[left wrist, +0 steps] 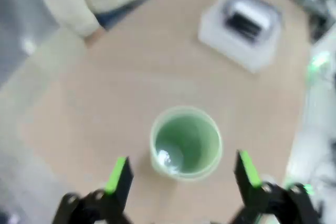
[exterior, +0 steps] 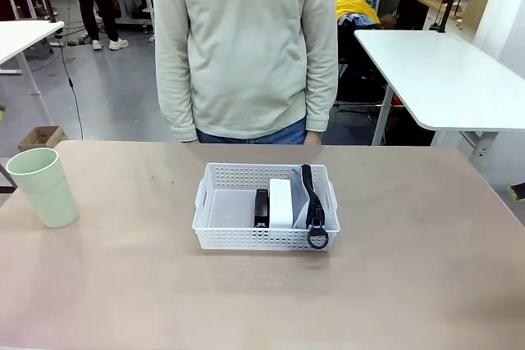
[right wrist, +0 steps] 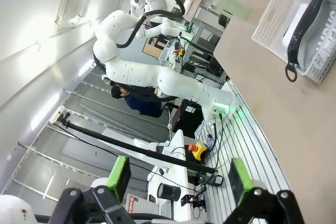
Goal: Efficiently arrange items inside the basket to fit them all.
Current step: Pick up the Reusable plastic cup and place it inside the Organizing basket.
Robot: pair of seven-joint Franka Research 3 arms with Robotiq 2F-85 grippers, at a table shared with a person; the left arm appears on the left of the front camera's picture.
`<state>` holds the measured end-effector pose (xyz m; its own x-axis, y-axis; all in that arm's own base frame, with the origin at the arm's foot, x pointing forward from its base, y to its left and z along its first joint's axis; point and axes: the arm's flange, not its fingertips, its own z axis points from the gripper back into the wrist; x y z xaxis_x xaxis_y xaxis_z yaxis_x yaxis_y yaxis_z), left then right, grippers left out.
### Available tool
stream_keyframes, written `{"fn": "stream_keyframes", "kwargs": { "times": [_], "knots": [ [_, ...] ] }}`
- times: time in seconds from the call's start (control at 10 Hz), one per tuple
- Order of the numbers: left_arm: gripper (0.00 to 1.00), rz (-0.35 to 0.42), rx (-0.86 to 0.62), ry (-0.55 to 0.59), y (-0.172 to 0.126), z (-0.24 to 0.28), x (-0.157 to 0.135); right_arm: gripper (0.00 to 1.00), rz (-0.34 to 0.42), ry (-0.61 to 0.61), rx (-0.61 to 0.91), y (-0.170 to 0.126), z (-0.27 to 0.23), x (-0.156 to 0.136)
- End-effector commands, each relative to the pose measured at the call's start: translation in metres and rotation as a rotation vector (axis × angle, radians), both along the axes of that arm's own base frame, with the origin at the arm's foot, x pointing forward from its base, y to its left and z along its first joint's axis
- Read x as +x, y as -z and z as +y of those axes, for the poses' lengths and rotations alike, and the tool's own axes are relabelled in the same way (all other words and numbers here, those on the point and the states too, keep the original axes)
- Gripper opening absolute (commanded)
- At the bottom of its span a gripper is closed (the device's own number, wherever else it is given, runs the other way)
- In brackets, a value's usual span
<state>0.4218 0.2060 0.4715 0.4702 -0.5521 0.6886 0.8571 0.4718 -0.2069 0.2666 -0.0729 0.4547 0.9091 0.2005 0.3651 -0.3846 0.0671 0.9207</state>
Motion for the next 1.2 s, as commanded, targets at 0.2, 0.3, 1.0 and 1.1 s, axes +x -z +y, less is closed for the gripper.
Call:
{"fn": "stream_keyframes", "kwargs": {
  "times": [0.2, 0.3, 1.0, 1.1],
  "knots": [
    [1.00, -0.067, 0.069, 0.139, 0.033, 0.037, -0.025, 1.00, 0.003, 0.000, 0.014, -0.002, 0.001, -0.001],
    [1.00, -0.050, -0.046, 0.142, 0.045, 0.031, -0.021, 1.00, 0.003, 0.000, 0.014, -0.002, 0.001, -0.001],
    [1.00, -0.130, 0.034, 0.205, 0.076, 0.036, -0.026, 1.00, 0.003, 0.000, 0.014, -0.002, 0.001, -0.001],
    [1.00, -0.140, 0.034, 0.202, 0.087, 0.043, -0.026, 1.00, 0.003, 0.000, 0.014, -0.002, 0.001, -0.001]
  ]
}}
